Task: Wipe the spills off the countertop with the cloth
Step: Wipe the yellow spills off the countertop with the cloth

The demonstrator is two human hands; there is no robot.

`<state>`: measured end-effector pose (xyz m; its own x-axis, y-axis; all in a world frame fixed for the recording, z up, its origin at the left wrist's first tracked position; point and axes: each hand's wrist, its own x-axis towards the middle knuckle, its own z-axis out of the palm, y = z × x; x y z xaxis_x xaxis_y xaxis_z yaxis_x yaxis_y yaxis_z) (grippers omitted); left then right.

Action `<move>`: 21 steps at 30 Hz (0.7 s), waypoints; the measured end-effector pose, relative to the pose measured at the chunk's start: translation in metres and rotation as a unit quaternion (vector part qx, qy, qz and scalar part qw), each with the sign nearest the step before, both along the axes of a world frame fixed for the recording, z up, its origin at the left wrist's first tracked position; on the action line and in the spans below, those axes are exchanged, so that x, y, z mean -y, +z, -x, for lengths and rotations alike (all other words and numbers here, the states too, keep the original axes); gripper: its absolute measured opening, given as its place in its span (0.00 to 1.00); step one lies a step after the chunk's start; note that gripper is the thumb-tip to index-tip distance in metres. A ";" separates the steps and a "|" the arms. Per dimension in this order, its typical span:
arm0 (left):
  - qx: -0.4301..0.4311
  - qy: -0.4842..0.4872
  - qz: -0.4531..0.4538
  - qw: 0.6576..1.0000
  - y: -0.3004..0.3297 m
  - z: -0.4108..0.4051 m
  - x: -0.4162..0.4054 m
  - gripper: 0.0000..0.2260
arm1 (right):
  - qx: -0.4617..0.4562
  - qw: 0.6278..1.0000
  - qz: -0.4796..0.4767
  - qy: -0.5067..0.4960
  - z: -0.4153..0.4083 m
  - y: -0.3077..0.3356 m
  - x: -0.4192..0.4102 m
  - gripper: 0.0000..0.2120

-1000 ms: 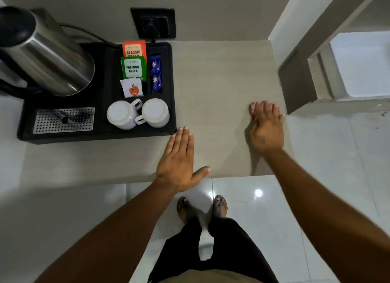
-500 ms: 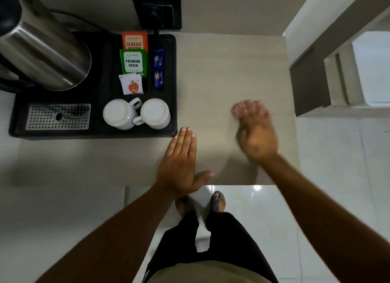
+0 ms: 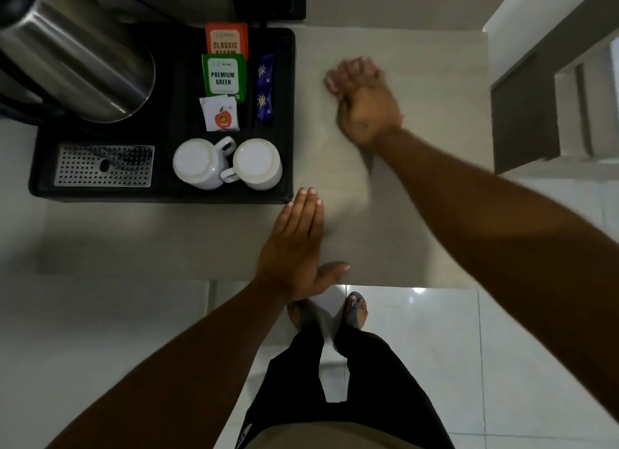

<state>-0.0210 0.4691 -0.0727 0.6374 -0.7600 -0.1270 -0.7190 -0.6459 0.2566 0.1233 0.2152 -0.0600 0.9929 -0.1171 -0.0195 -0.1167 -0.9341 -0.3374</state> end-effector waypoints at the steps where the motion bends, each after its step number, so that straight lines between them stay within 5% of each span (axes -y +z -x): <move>1: 0.001 0.000 0.002 1.000 0.000 0.000 0.000 0.50 | 0.000 1.000 0.002 0.019 0.015 0.000 -0.015 0.27; 8: -0.003 0.014 -0.031 0.999 0.000 0.004 0.000 0.50 | -0.008 0.997 0.000 0.071 0.177 -0.003 -0.063 0.28; 11: 0.000 0.015 -0.057 0.998 0.003 0.004 0.002 0.51 | 0.002 1.000 -0.007 -0.027 0.229 -0.005 -0.043 0.28; 14: -0.006 0.013 -0.083 0.996 0.006 0.001 0.005 0.51 | -0.019 0.989 -0.024 -0.146 0.236 -0.004 -0.020 0.25; 21: -0.012 -0.001 -0.078 0.997 0.022 0.000 0.048 0.48 | -0.003 0.984 -0.082 -0.160 0.236 0.007 -0.013 0.25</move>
